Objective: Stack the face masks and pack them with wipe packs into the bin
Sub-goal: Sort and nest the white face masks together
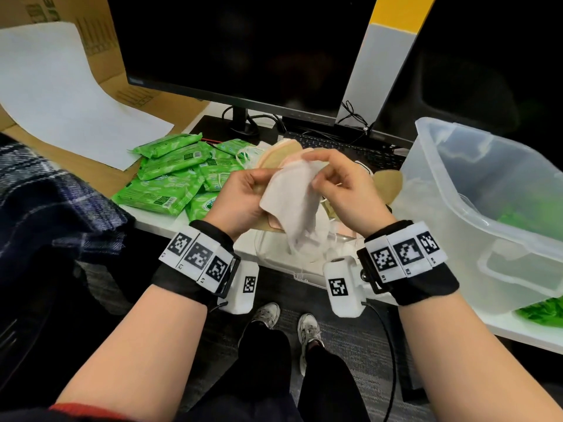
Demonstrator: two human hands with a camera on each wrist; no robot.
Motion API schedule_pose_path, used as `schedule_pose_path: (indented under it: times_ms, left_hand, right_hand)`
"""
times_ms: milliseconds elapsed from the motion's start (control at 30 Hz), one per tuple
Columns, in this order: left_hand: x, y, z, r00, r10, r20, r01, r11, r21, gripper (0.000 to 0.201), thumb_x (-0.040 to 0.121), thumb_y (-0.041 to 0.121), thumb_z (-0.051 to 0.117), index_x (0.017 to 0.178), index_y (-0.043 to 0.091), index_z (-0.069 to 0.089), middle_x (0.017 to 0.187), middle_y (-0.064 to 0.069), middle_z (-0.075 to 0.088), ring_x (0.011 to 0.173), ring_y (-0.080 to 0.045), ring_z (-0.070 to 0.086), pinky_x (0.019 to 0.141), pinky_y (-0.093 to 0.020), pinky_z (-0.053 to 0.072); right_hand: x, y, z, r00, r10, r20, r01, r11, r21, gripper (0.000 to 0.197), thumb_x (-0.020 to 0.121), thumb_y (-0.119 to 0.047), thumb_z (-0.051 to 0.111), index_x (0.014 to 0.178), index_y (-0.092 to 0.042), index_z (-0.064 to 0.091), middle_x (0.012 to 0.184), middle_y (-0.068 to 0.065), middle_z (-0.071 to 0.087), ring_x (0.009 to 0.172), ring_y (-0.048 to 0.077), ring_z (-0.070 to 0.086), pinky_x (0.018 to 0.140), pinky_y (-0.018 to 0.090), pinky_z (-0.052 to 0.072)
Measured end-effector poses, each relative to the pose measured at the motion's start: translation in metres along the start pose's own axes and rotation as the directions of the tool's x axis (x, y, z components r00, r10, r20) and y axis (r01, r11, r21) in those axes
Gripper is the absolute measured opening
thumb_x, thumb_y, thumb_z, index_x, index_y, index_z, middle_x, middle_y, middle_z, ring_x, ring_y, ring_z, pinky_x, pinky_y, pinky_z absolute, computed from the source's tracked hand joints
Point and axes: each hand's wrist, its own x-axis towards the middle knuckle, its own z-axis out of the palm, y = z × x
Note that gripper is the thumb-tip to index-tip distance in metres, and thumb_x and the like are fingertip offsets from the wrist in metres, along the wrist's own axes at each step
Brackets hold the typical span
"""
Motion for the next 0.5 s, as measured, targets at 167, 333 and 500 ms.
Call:
schedule_pose_path:
  times_ms: [167,333,500]
  left_hand:
    - [0.0014,0.003,0.0016,1.0,-0.015,0.008,0.015,0.999,-0.045,0.03,0.077,0.014,0.059,0.102,0.001,0.068,0.078,-0.003,0.072,0.075,-0.013,0.065,0.071,-0.026,0.052]
    - [-0.0009,0.0002,0.0035,0.995,-0.085,0.061,0.091,0.991,-0.102,0.027,0.074,0.033,0.064,0.086,0.01,0.072,0.069,0.0,0.07,0.063,-0.011,0.065,0.054,-0.025,0.054]
    - [0.0011,-0.0017,0.003,0.999,-0.013,0.037,0.011,0.999,0.048,0.042,0.077,-0.017,0.058,0.109,0.01,0.063,0.071,0.013,0.071,0.071,0.002,0.064,0.068,-0.012,0.05]
  right_hand:
    - [-0.0025,-0.002,-0.0009,0.998,-0.065,-0.02,0.063,0.993,-0.097,0.031,0.076,-0.017,0.072,0.09,-0.041,0.058,0.079,-0.01,0.039,0.087,0.016,0.048,0.077,0.029,0.041]
    - [-0.0031,-0.0001,0.001,0.999,-0.02,-0.039,0.013,0.984,-0.179,0.022,0.073,-0.019,0.076,0.083,-0.031,0.06,0.089,-0.005,0.042,0.094,0.014,0.045,0.078,0.021,0.034]
    - [-0.0026,0.0023,-0.0026,0.998,-0.022,-0.06,0.015,0.994,-0.106,0.021,0.076,-0.014,0.073,0.068,-0.024,0.056,0.075,-0.007,0.055,0.074,0.004,0.049,0.067,0.013,0.035]
